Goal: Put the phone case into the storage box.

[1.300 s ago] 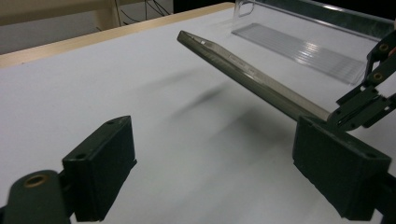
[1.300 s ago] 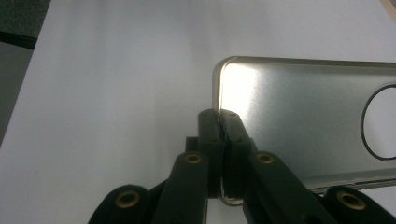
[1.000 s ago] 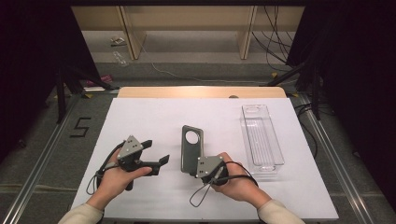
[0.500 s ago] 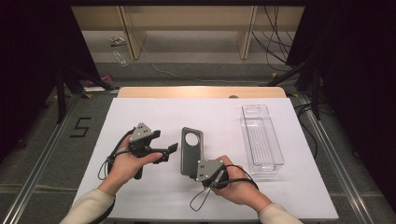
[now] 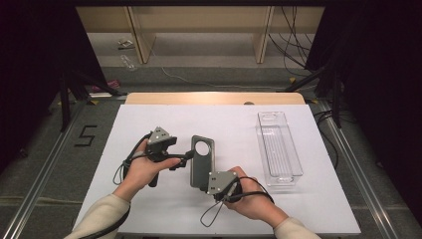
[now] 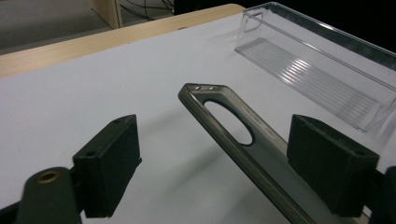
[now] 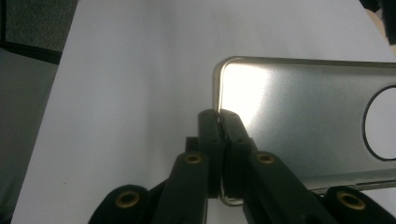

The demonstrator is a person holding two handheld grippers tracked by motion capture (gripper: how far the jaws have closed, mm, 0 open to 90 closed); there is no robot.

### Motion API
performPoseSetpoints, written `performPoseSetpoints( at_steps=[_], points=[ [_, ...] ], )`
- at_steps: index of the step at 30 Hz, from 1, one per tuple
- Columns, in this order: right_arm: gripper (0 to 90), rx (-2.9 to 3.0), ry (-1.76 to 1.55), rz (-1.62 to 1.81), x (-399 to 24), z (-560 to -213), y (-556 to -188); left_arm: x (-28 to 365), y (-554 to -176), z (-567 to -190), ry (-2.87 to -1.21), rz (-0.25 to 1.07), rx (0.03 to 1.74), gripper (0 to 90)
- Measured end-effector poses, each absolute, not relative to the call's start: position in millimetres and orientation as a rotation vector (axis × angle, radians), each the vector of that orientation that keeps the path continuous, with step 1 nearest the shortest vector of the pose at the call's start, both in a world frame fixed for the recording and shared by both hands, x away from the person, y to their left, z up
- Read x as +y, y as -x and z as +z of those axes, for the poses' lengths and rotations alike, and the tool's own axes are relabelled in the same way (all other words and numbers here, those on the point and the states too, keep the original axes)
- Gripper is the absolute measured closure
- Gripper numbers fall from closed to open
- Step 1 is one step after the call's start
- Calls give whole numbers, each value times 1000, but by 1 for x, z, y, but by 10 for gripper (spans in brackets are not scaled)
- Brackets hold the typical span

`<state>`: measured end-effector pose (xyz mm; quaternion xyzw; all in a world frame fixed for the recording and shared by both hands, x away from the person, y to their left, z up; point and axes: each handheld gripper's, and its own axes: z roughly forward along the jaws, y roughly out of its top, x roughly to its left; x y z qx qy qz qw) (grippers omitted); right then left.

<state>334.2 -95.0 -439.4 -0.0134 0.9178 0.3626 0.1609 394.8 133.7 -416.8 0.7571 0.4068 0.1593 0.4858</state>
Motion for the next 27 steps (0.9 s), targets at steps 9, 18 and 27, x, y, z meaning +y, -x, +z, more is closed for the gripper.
performPoseSetpoints(
  at_steps=[9, 18, 27],
  points=[
    [893, 2609, 45, 1048, -93, -437, -332, 130, -402, -421, -1850, 373, 1034, 227],
    [893, 2606, 62, 1048, -90, -437, -330, 130, -407, -424, -1826, 343, 1075, 328],
    [893, 2600, 63, 1047, -90, -436, -329, 127, -406, -424, -1819, 304, 1085, 431]
  ],
)
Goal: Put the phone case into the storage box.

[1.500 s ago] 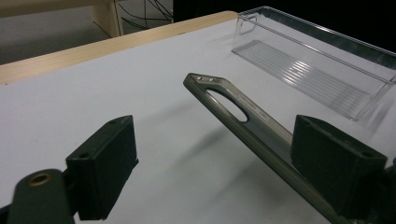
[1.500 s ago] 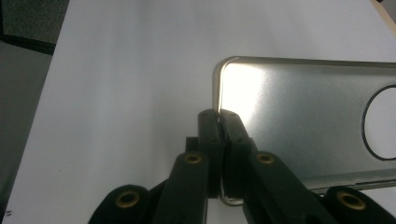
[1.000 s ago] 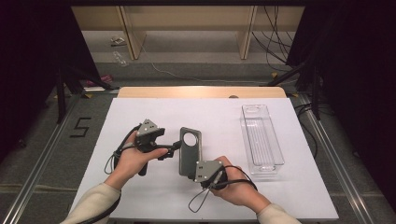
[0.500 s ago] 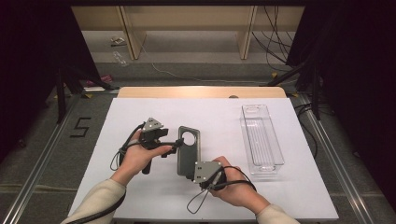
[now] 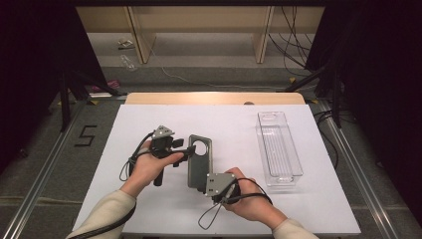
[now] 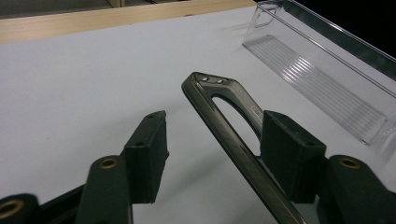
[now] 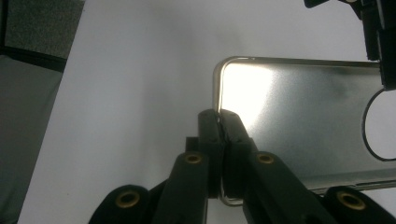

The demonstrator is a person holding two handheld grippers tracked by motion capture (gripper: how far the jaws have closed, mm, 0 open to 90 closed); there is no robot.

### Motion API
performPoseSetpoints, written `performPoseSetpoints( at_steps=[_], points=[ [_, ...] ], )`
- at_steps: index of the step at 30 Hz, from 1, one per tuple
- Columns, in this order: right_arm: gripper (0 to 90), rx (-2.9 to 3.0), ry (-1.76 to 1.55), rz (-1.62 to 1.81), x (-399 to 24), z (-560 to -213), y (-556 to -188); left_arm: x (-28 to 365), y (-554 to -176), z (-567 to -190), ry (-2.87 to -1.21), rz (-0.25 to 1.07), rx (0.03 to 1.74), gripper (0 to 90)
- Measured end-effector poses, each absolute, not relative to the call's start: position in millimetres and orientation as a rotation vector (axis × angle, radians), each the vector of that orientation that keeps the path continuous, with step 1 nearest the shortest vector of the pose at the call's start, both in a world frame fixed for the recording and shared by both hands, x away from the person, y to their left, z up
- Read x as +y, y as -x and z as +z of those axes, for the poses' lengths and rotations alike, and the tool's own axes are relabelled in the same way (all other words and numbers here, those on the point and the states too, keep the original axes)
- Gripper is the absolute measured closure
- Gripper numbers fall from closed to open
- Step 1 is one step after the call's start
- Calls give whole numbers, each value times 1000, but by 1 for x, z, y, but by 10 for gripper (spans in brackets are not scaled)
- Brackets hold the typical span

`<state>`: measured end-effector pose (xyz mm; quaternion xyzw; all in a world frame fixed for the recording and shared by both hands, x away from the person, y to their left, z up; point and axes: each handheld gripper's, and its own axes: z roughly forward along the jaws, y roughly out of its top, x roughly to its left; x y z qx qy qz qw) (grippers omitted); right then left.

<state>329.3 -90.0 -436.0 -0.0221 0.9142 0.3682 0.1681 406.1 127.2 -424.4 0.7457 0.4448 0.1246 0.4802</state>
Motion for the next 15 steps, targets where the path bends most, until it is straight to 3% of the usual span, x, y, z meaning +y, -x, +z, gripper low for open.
performPoseSetpoints(
  at_steps=[15],
  points=[
    [893, 2596, 67, 1043, -88, -437, -328, 124, -404, -428, -1810, 218, 1104, 595]
  ],
)
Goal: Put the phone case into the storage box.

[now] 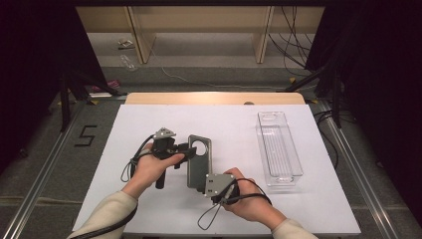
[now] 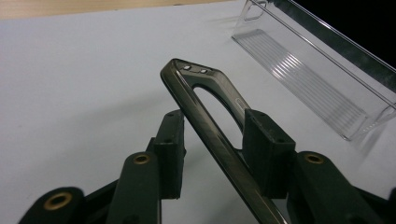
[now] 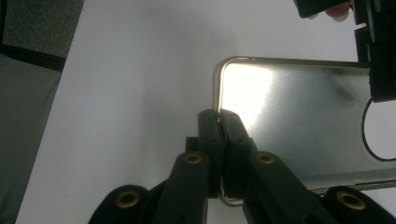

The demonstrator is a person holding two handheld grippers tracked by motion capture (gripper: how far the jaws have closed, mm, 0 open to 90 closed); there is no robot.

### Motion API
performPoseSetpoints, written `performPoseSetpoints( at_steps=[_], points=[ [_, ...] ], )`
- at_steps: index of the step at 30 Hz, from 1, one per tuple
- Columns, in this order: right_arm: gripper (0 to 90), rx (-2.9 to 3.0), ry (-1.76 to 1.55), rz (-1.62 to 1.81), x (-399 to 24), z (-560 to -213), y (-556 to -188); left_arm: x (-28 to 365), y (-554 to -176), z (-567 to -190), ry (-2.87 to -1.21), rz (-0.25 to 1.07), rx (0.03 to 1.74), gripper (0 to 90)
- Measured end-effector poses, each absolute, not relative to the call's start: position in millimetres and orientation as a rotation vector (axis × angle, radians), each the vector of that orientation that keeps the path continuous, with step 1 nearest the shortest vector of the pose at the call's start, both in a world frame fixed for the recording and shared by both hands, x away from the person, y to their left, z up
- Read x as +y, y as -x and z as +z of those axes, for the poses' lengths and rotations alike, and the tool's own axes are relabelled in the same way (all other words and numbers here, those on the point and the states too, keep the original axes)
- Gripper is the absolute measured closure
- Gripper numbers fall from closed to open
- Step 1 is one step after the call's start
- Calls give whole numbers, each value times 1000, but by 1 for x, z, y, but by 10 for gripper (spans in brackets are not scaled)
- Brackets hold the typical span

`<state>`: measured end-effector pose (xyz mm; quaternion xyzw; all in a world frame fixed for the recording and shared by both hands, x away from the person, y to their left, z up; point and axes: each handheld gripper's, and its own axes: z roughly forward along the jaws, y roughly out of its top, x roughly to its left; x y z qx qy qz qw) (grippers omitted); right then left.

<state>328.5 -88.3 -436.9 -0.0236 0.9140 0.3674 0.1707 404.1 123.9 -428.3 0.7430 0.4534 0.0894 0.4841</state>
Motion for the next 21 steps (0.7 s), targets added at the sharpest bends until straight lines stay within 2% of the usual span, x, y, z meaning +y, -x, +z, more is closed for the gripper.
performPoseSetpoints(
  at_steps=[11, 21],
  points=[
    [894, 2601, 91, 1025, -86, -440, -327, 125, -403, -426, -1731, 117, 1167, 684],
    [895, 2604, 124, 977, -83, -447, -327, 121, -396, -416, -1670, 59, 1142, 769]
  ],
)
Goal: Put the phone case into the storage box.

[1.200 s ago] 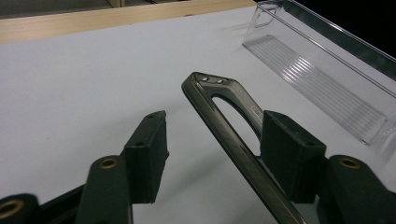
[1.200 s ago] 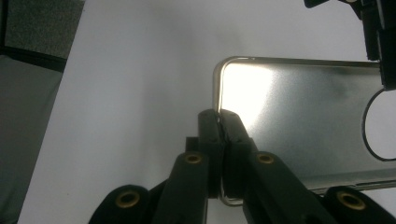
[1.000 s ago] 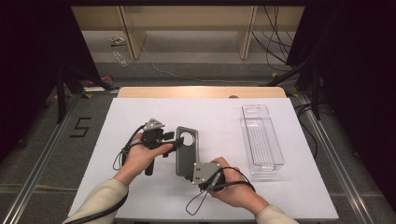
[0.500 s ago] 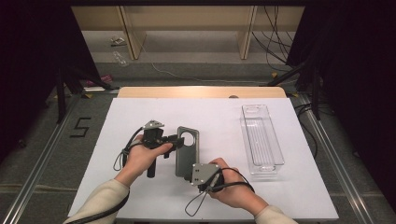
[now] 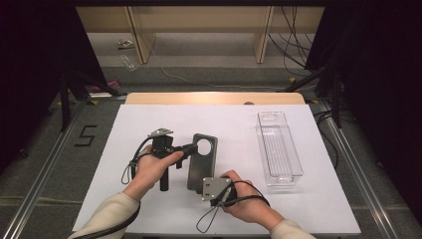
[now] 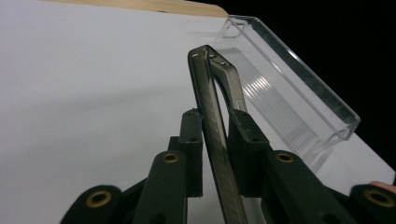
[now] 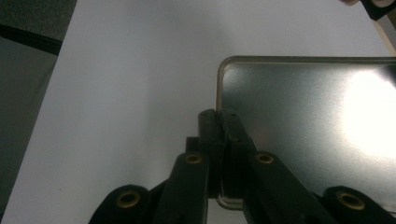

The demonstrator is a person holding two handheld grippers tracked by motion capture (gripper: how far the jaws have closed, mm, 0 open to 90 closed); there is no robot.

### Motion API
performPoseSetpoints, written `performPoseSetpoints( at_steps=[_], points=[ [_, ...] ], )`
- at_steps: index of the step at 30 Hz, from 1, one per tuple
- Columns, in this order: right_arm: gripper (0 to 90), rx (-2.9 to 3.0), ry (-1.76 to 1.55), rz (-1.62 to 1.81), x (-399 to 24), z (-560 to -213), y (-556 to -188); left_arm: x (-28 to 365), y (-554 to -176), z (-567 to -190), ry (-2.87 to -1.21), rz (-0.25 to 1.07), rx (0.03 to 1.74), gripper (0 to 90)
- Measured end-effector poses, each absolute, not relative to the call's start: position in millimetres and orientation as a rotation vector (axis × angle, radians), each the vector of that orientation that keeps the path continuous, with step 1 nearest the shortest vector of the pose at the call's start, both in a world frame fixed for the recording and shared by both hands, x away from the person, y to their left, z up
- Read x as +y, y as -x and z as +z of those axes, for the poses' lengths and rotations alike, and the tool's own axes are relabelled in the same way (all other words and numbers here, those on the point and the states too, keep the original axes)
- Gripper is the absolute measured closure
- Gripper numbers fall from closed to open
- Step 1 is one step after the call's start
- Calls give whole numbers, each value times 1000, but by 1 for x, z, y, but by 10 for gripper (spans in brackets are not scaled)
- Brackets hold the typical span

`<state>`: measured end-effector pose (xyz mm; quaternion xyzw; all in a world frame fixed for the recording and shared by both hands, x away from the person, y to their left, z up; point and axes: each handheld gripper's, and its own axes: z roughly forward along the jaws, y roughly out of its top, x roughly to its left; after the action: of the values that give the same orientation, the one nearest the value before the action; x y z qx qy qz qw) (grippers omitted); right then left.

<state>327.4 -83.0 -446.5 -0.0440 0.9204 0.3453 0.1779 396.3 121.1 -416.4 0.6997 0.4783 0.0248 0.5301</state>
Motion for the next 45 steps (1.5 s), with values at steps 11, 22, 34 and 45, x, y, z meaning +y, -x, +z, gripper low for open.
performPoseSetpoints(
  at_steps=[11, 22, 34, 45],
  points=[
    [892, 2582, 122, 932, -82, -451, -328, 115, -389, -410, -1672, 70, 1086, 811],
    [626, 2536, -18, 1043, -87, -451, -333, 118, -388, -409, -1677, 125, 1054, 816],
    [262, 2399, -260, 1279, -94, -443, -340, 123, -388, -408, -1683, 199, 1010, 816],
    [164, 2314, -390, 1369, -103, -438, -345, 130, -387, -407, -1670, 238, 1008, 815]
  ],
)
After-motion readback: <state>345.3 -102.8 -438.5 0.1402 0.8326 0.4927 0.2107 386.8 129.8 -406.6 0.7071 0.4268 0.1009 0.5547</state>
